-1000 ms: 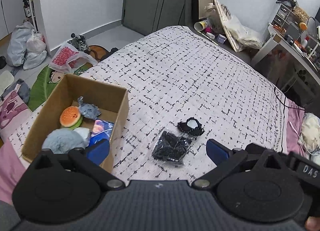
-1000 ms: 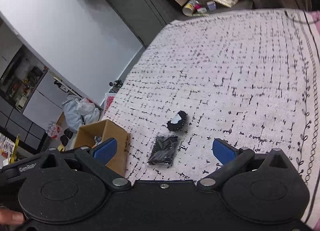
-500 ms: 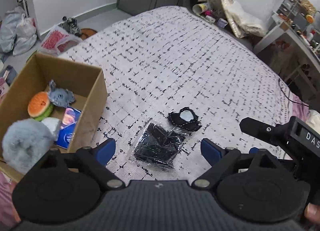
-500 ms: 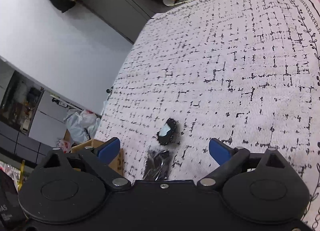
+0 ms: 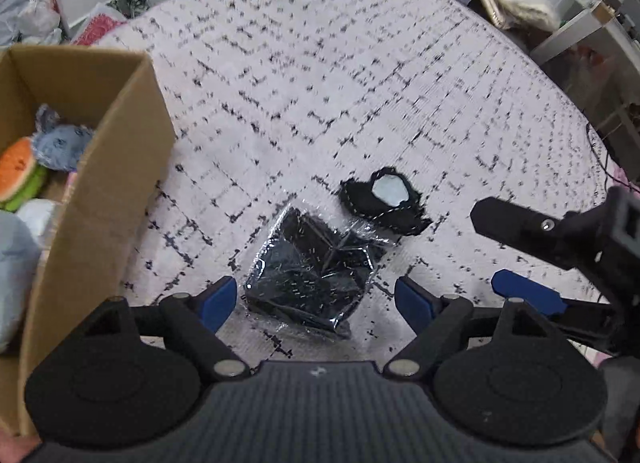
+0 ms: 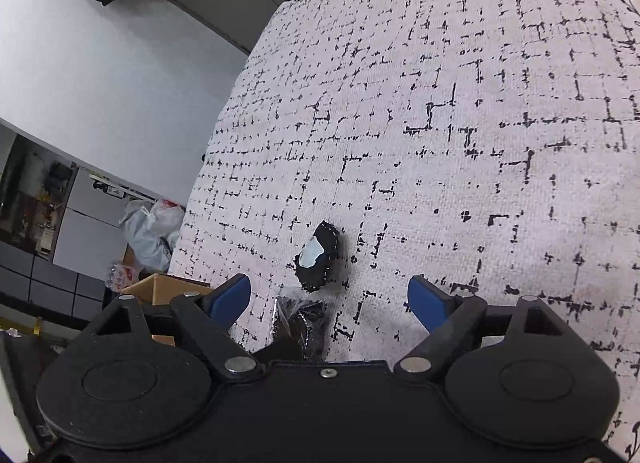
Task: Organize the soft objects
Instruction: 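Move the left tool to the black bag while the right approaches the black-white item, then grasp the black bag with the left tool while the right grasps the black-white item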
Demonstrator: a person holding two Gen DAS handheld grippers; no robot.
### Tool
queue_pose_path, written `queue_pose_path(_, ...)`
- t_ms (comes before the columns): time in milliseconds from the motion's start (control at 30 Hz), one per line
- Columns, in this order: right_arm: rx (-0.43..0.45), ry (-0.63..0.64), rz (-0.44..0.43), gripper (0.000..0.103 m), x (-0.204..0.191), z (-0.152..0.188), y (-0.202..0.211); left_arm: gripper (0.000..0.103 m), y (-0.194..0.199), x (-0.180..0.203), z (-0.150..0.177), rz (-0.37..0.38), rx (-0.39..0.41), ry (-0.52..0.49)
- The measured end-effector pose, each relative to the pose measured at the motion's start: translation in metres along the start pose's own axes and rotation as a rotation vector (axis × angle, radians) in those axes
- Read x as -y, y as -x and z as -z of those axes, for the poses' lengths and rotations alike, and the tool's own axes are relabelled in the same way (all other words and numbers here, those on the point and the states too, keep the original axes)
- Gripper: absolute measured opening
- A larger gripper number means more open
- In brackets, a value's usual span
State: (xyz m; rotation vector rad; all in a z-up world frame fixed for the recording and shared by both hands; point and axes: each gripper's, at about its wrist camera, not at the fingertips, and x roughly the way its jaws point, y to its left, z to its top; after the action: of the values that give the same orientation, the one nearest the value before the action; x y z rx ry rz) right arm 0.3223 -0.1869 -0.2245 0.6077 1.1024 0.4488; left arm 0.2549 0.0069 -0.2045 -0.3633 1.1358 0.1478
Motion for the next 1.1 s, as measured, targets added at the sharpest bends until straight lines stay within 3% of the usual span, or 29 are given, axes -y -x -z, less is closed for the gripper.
queue_pose_path(167,-0.004,-0.020,0.001,0.085,0.004,-0.005,-0.007,0.086,-0.020,-0.001,-0.001,-0.038,-0.014,-0.001)
queue_pose_path(367,-0.018,-0.029,-0.007,0.085,0.005,-0.009,-0.019,0.085,-0.029,-0.005,0.001,-0.027,0.003,-0.023)
queue_pose_path(433,-0.026,-0.026,-0.006,0.085,0.004,-0.009,-0.024,0.080,-0.028,-0.006,0.002,-0.024,0.019,-0.017)
queue_pose_path(700,-0.037,-0.003,0.010,0.085,-0.004,-0.007,-0.040,0.062,-0.024,-0.019,-0.002,0.004,0.051,0.118)
queue_pose_path(1000,-0.012,-0.011,0.003,0.083,-0.006,-0.012,-0.051,0.061,-0.023,-0.029,-0.005,0.046,0.048,0.179)
queue_pose_path(1100,-0.011,-0.047,-0.026,0.078,-0.004,-0.014,-0.056,0.061,-0.023,-0.030,-0.004,0.052,0.049,0.183)
